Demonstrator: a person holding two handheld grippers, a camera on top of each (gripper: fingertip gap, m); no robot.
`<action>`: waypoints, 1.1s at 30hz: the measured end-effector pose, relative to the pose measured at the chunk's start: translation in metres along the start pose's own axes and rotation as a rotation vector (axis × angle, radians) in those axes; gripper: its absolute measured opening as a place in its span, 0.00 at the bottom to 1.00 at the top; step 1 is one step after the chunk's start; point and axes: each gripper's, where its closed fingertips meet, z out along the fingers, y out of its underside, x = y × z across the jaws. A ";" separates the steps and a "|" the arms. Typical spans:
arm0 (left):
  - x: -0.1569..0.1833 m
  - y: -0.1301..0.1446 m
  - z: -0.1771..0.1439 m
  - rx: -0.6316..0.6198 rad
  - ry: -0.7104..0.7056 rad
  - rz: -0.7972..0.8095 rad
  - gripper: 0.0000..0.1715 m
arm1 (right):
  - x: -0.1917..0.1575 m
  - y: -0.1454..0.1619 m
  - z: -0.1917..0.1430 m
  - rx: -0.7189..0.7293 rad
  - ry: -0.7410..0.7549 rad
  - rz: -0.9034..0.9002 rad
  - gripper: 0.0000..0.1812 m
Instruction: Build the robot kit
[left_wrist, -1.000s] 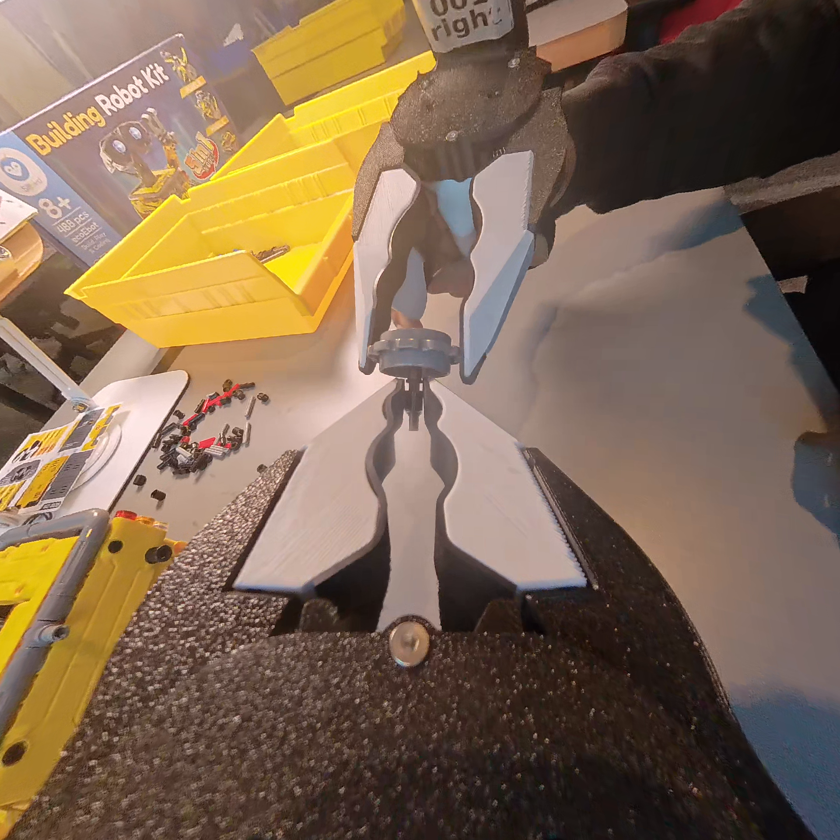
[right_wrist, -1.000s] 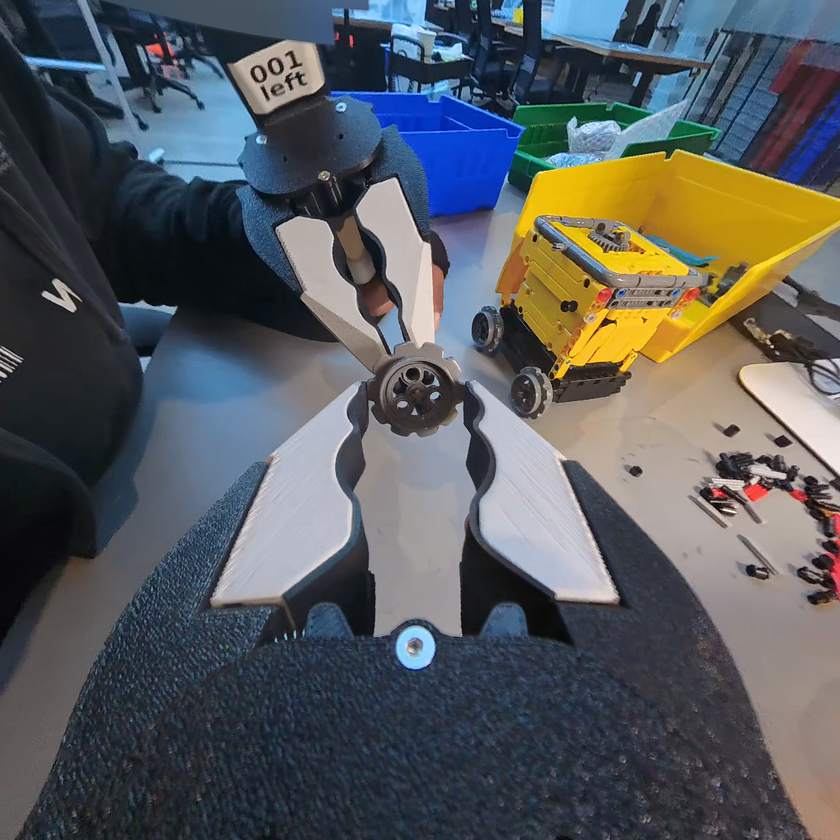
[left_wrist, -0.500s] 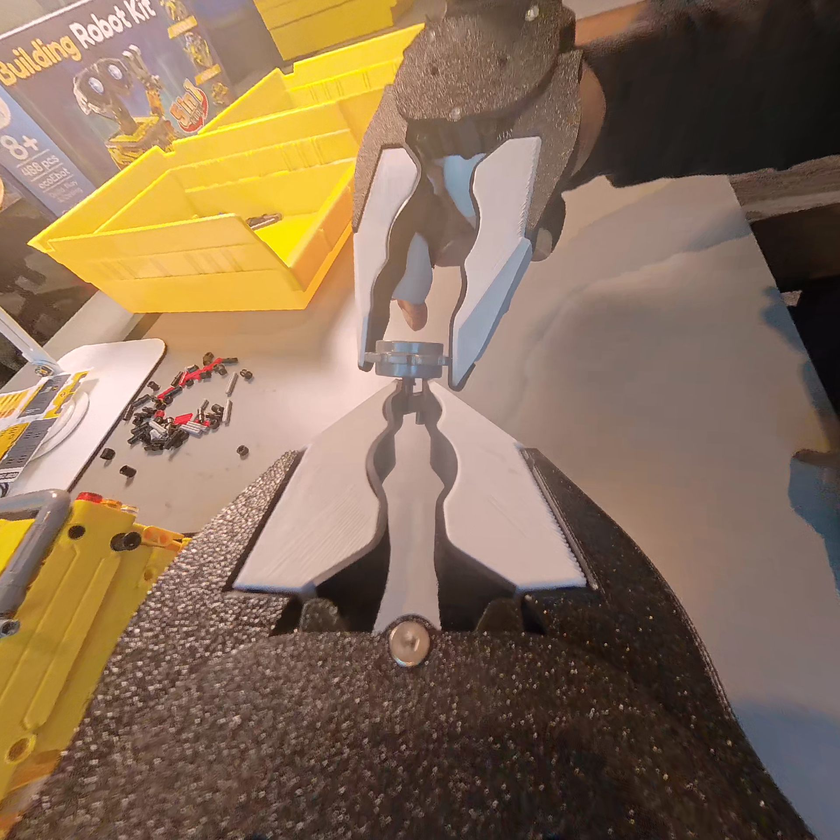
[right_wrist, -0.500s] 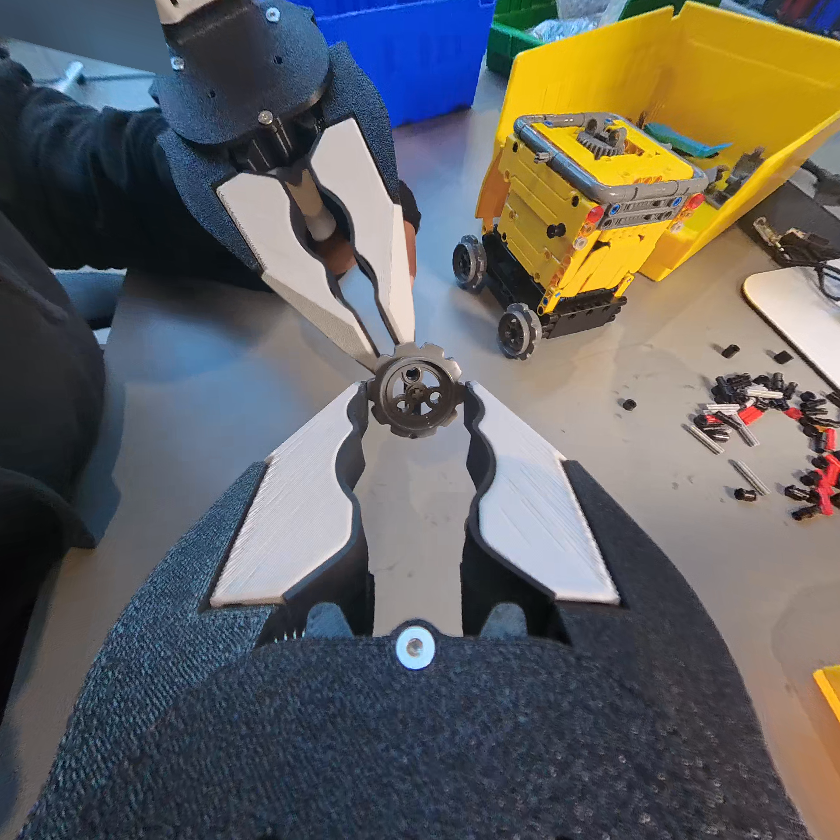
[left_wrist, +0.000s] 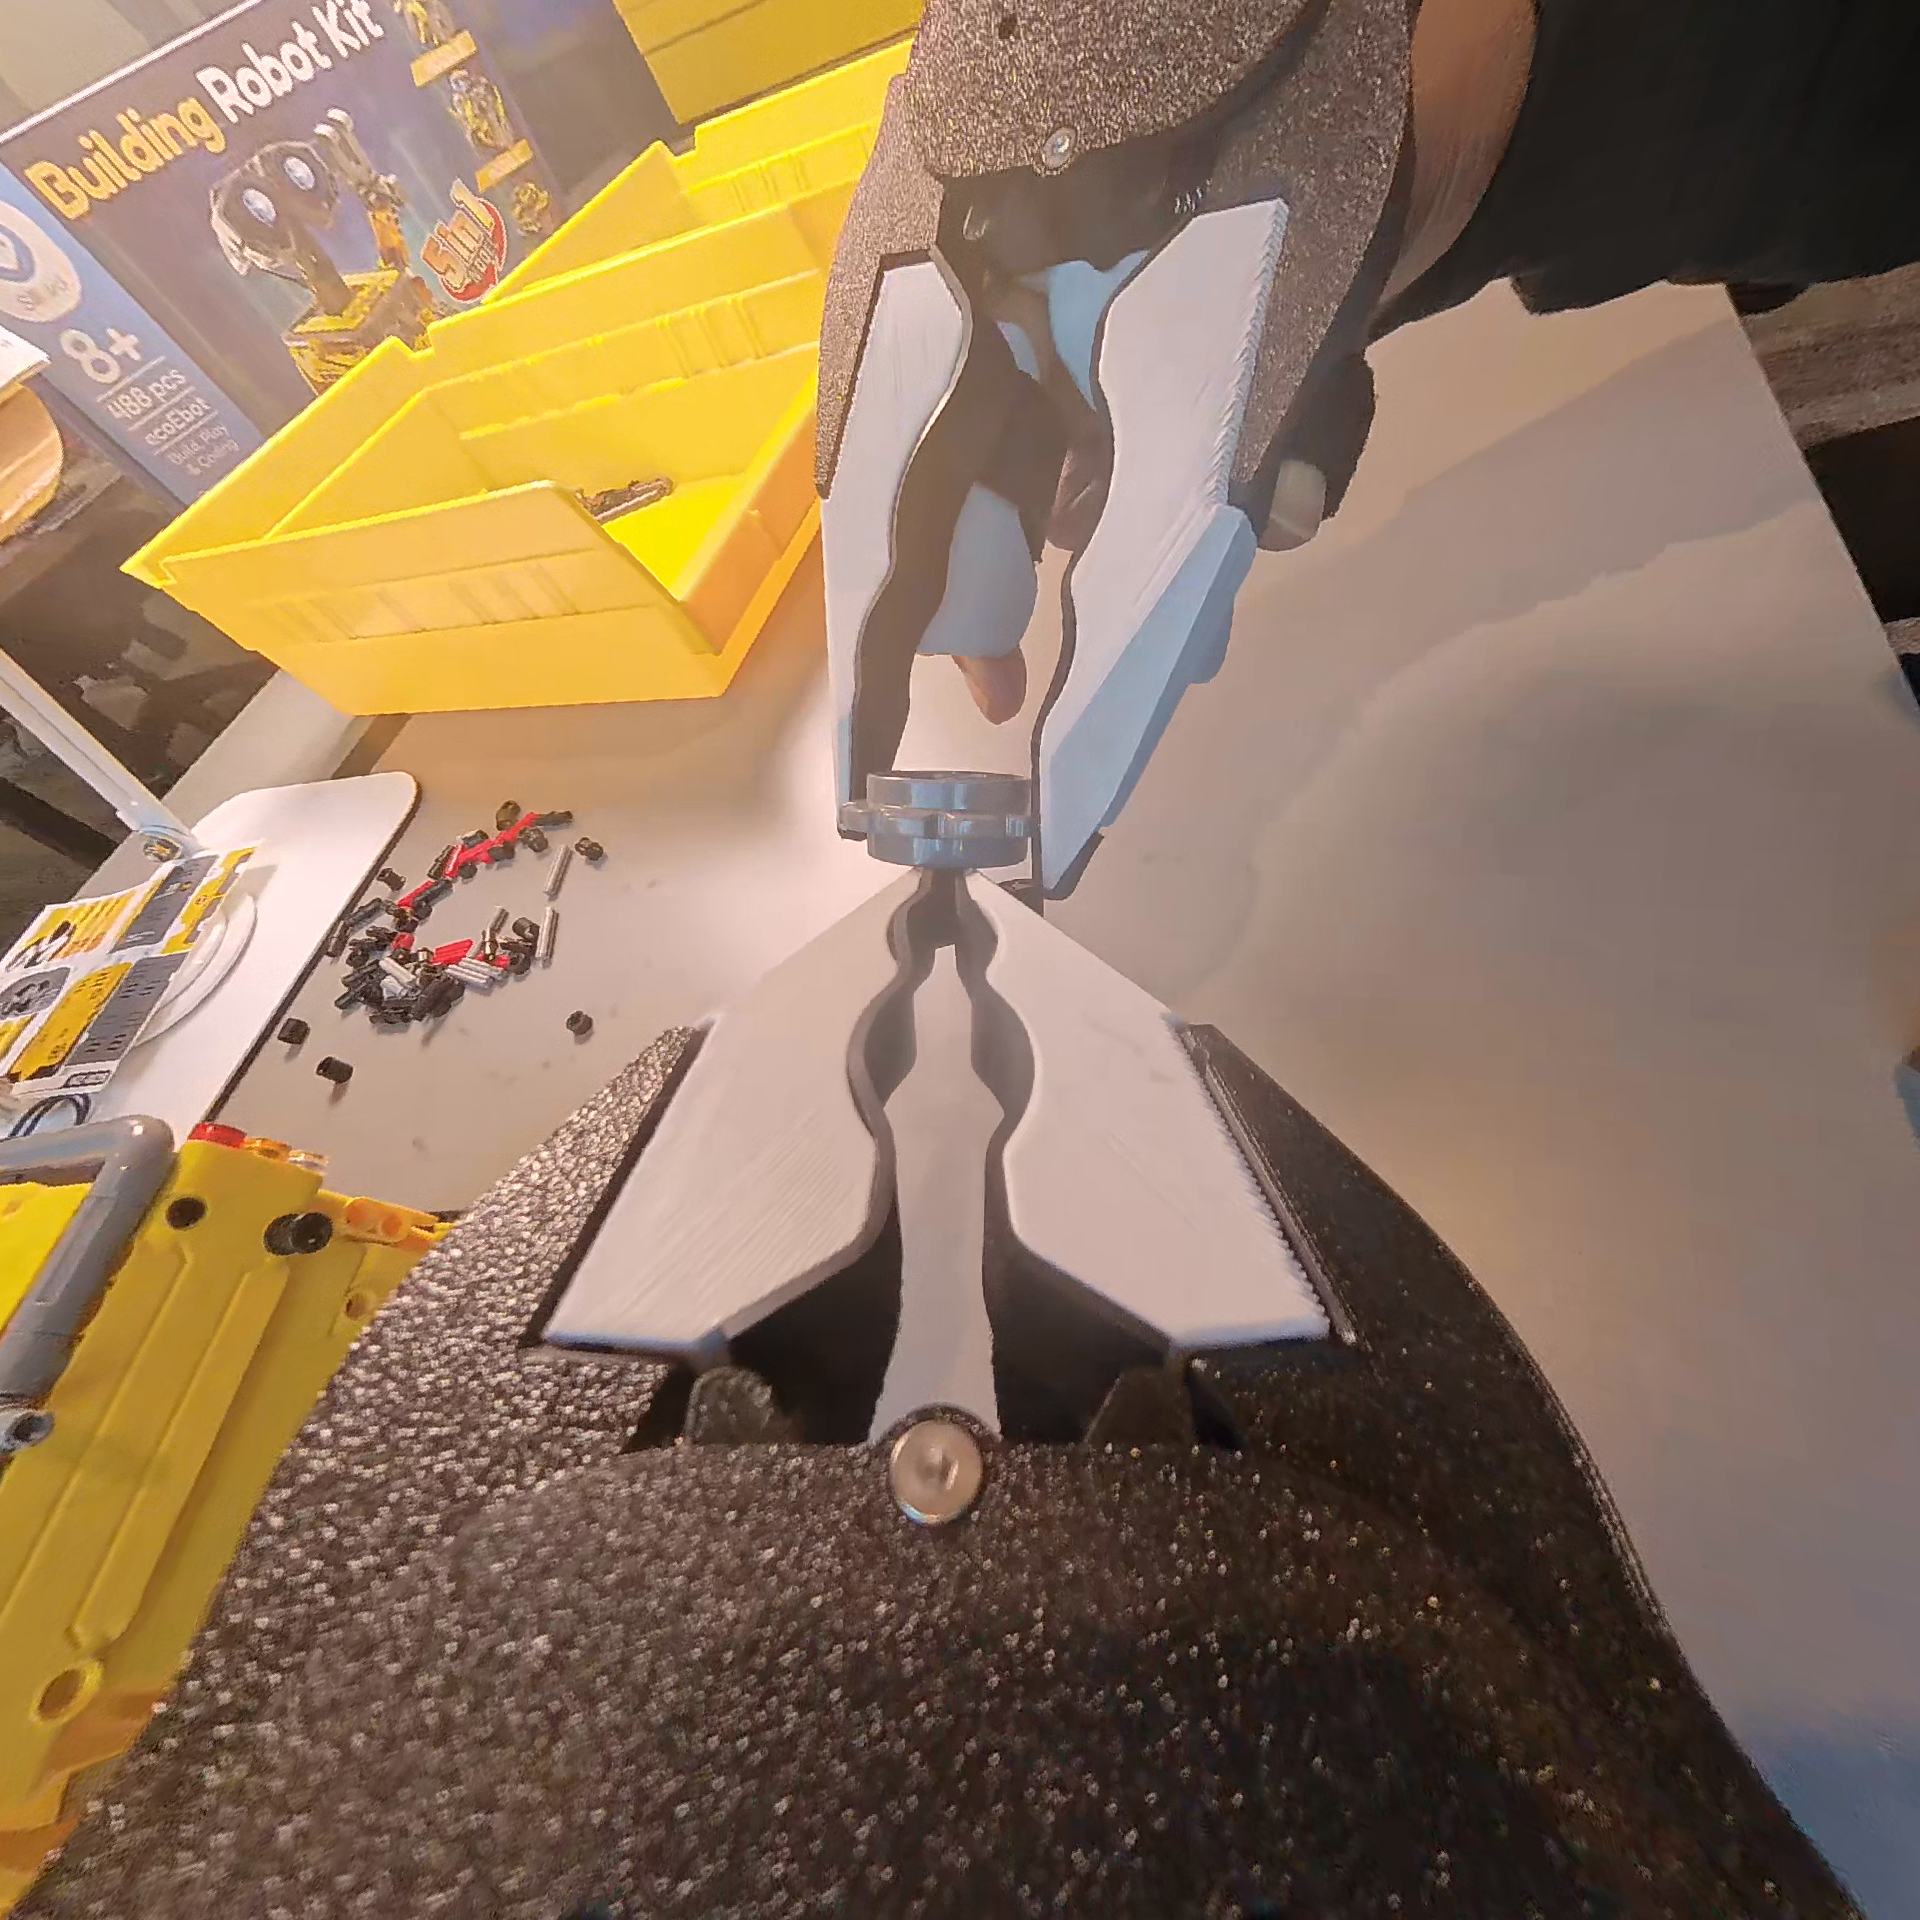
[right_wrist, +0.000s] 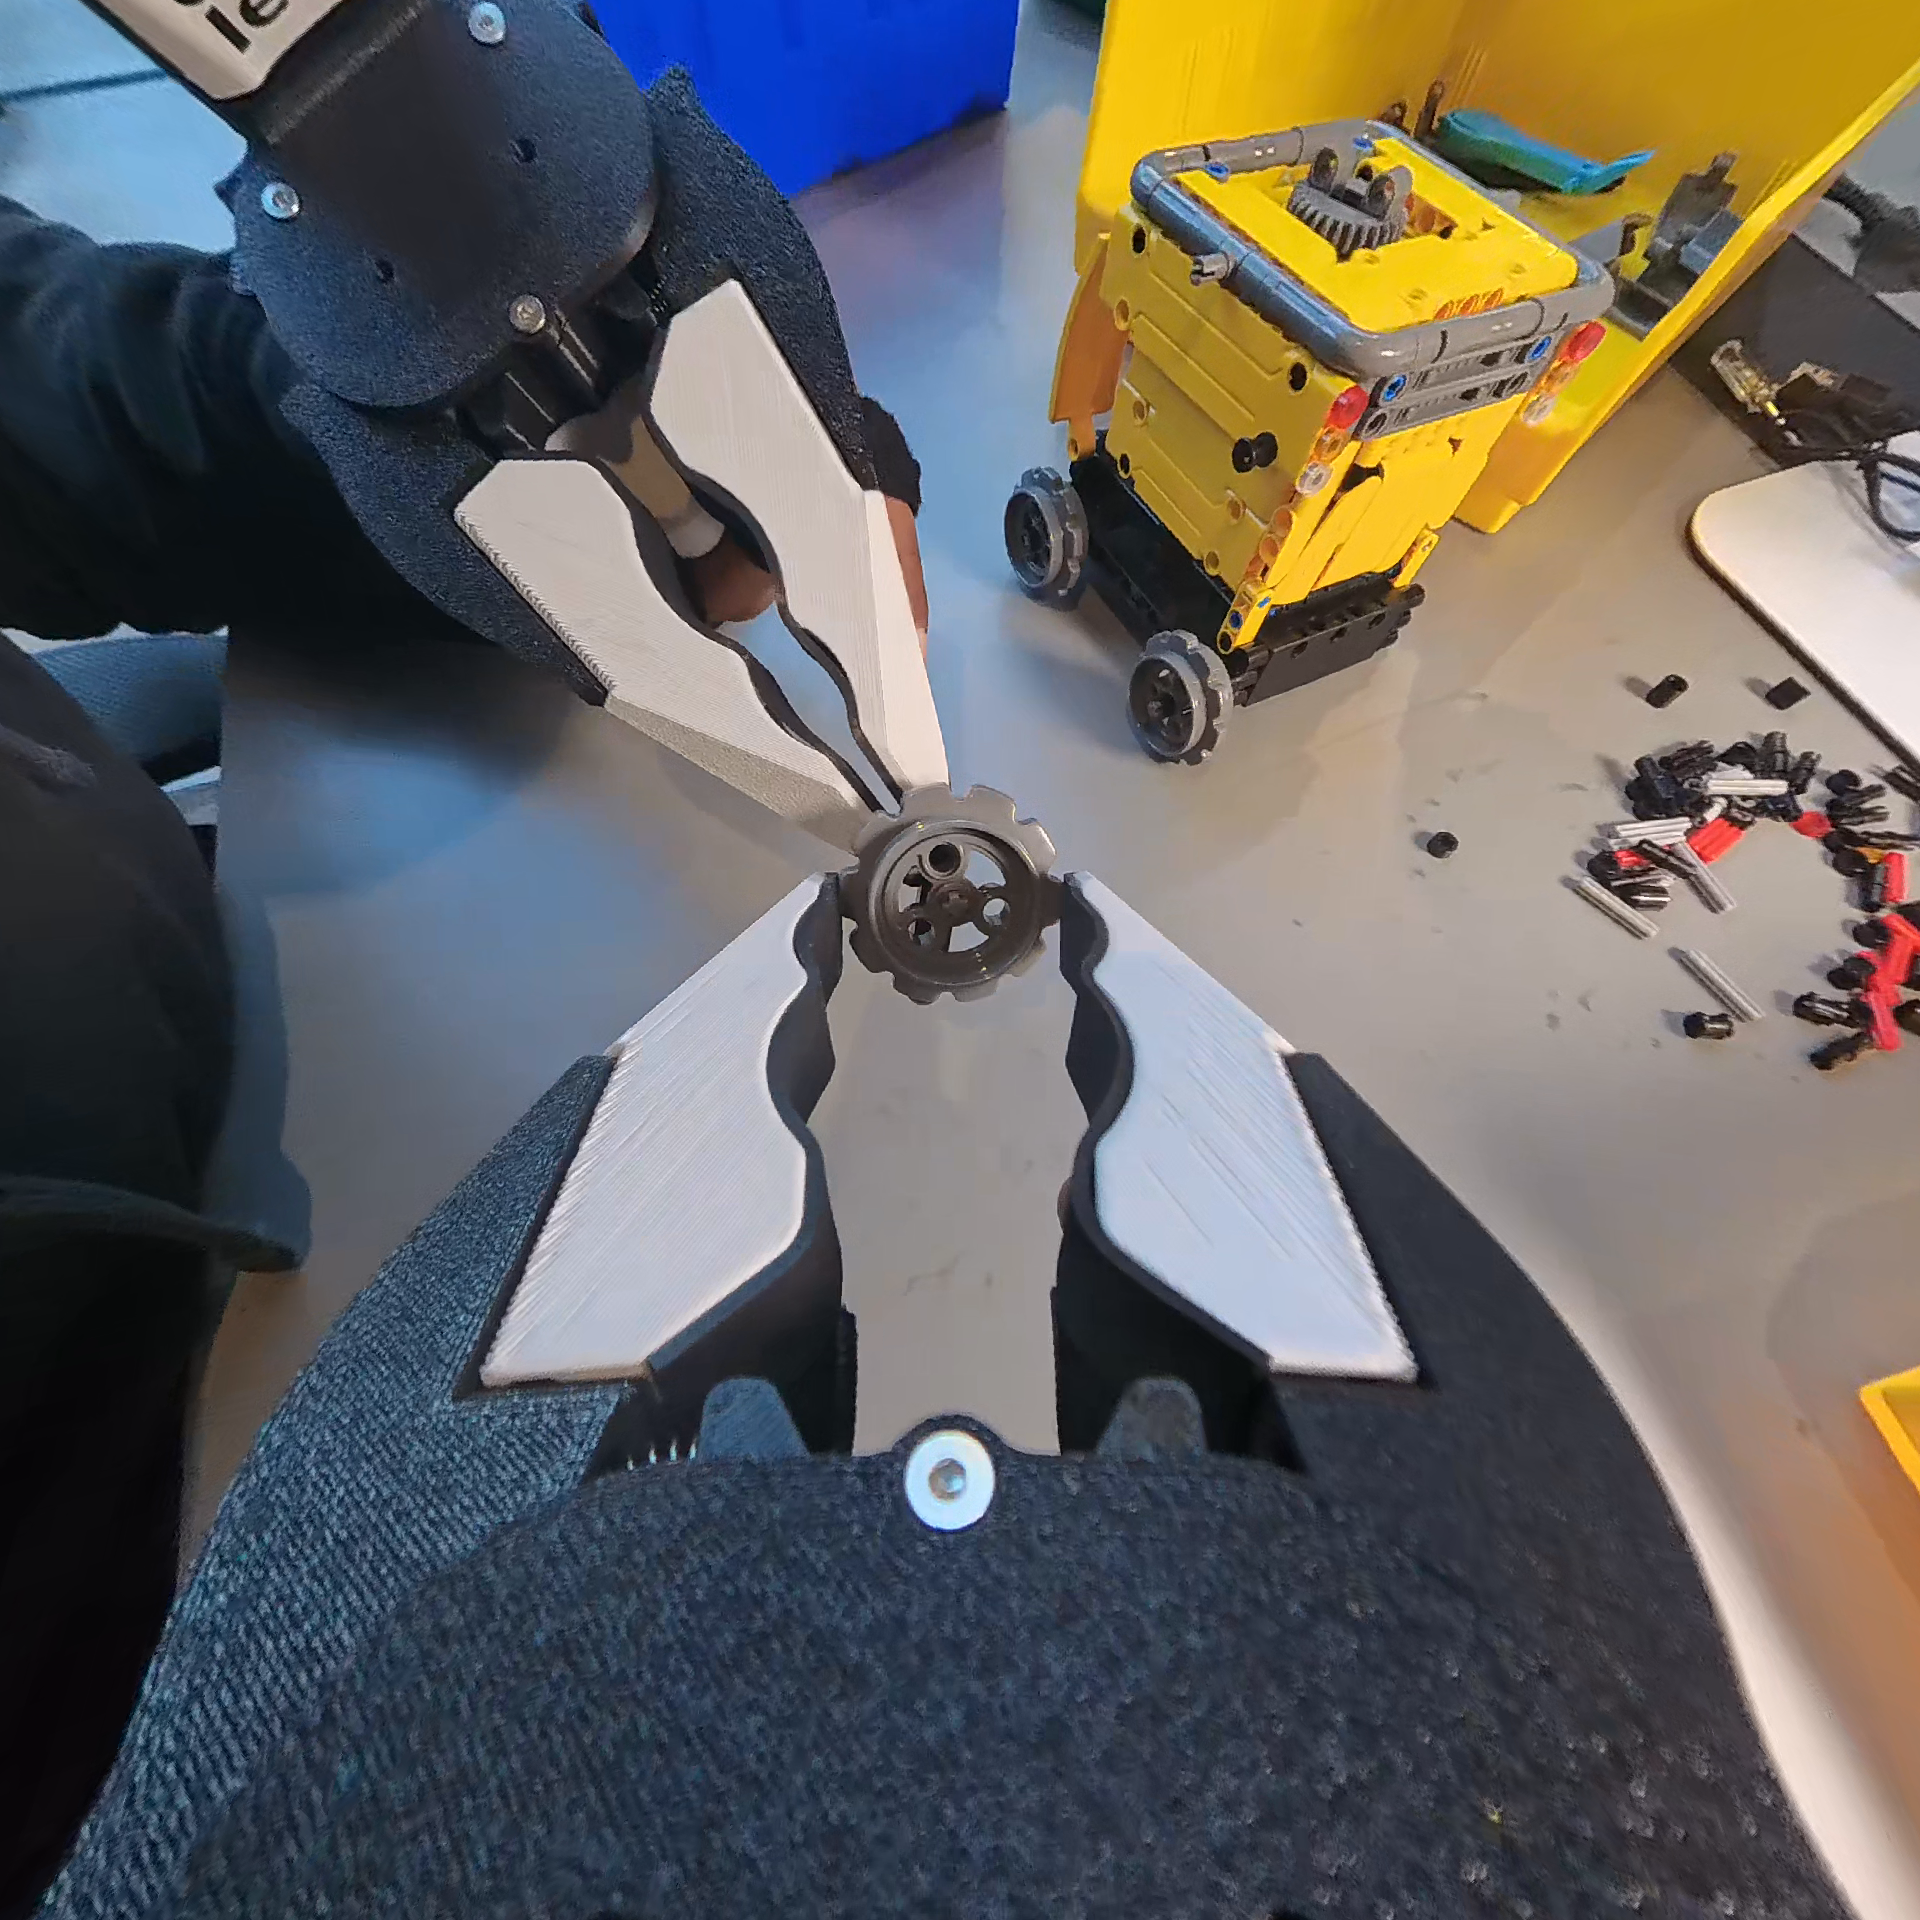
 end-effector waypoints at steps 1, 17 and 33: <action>0.001 0.000 0.000 -0.002 0.010 -0.011 0.00 | -0.001 0.000 -0.001 0.003 0.002 -0.005 0.23; 0.024 0.040 0.008 -0.275 0.147 -0.064 0.00 | -0.013 0.036 0.020 -0.079 -0.011 -0.027 0.23; 0.031 0.046 0.004 -0.423 0.268 -0.079 0.00 | -0.019 0.042 0.023 -0.124 -0.102 0.003 0.23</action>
